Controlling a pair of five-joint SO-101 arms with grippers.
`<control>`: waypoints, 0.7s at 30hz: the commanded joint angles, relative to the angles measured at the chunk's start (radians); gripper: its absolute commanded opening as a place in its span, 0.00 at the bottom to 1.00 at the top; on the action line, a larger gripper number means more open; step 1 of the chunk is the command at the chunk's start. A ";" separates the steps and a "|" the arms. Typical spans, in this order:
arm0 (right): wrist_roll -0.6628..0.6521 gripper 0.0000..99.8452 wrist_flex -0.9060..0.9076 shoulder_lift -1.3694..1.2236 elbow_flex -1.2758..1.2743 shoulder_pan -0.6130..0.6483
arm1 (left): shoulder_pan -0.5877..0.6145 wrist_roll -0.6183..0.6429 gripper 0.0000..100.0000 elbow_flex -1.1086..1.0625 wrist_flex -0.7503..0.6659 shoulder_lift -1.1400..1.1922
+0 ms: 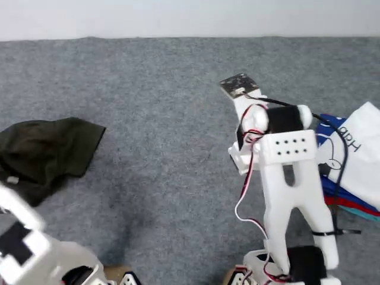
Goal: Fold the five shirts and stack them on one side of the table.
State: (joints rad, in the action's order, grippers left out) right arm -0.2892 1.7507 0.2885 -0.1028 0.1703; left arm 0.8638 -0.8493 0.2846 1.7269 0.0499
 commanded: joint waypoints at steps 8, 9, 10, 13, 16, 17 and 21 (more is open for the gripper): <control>0.006 0.03 0.039 0.067 0.009 -0.219 | -0.470 0.374 0.01 0.214 0.025 -0.262; 0.005 0.03 0.039 0.067 -0.008 -0.231 | -0.499 0.396 0.01 0.252 0.025 -0.261; 0.005 0.03 0.039 0.067 -0.025 -0.242 | -0.531 0.413 0.01 0.294 0.025 -0.256; 0.005 0.03 0.039 0.067 -0.068 -0.271 | -0.611 0.448 0.01 0.438 0.026 -0.247; 0.005 0.03 0.038 0.067 -0.081 -0.283 | -0.667 0.466 0.01 0.565 0.028 -0.250; 0.005 0.03 0.036 0.067 -0.081 -0.286 | -0.680 0.466 0.01 0.596 0.028 -0.255; 0.005 0.04 0.027 0.067 -0.078 -0.283 | -0.687 0.468 0.01 0.664 0.028 -0.282</control>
State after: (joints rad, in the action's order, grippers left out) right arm -0.2892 1.7522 0.3130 -0.1918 -0.1089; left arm 0.1903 -0.3920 0.8784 1.7423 -0.1741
